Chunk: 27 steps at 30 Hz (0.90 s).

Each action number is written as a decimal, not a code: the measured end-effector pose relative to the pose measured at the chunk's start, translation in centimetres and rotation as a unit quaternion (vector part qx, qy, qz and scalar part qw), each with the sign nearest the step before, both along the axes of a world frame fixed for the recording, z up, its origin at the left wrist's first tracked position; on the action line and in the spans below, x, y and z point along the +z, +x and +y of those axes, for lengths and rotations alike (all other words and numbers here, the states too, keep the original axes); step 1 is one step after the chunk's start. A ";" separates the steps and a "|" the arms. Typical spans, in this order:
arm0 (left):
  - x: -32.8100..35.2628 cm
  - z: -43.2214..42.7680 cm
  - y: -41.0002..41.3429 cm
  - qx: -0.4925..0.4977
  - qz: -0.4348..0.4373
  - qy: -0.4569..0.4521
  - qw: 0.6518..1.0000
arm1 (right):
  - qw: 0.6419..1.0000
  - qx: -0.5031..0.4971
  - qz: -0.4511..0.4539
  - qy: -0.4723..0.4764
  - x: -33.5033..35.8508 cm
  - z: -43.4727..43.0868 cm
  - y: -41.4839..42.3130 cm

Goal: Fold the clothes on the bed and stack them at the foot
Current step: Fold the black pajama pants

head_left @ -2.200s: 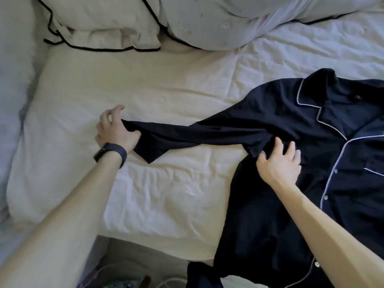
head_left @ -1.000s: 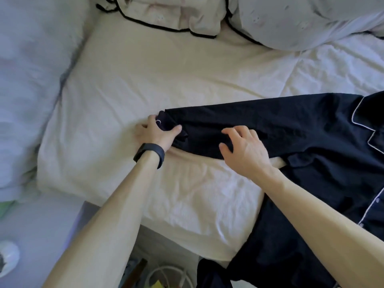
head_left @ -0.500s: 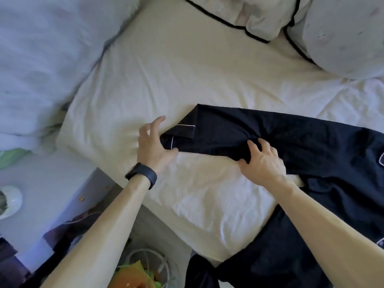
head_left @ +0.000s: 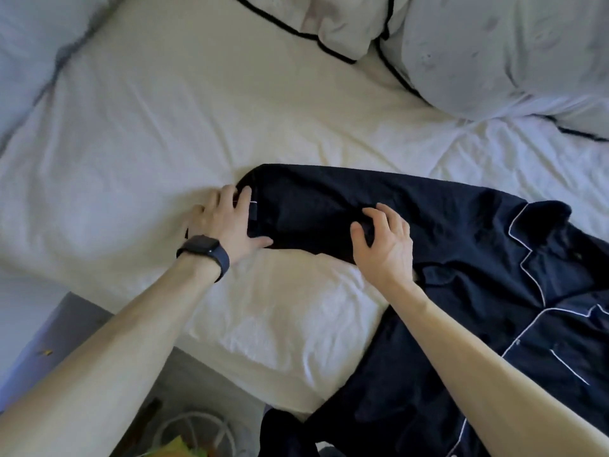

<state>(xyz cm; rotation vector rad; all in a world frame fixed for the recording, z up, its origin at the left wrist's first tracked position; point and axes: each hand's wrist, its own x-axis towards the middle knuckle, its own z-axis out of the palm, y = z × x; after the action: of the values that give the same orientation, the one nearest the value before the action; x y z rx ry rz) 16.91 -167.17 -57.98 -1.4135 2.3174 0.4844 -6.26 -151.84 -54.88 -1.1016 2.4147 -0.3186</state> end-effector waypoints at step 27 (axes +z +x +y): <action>2.1 -9.8 -5.6 0.060 0.093 -0.218 0.970 | 0.990 -0.132 -0.013 -0.039 -2.4 2.9 -3.9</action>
<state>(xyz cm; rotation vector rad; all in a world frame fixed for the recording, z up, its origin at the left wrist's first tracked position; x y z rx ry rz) 11.28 -177.00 -55.87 -1.7812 2.6115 0.1454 -10.15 -148.95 -57.24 -0.8035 2.5452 -0.5143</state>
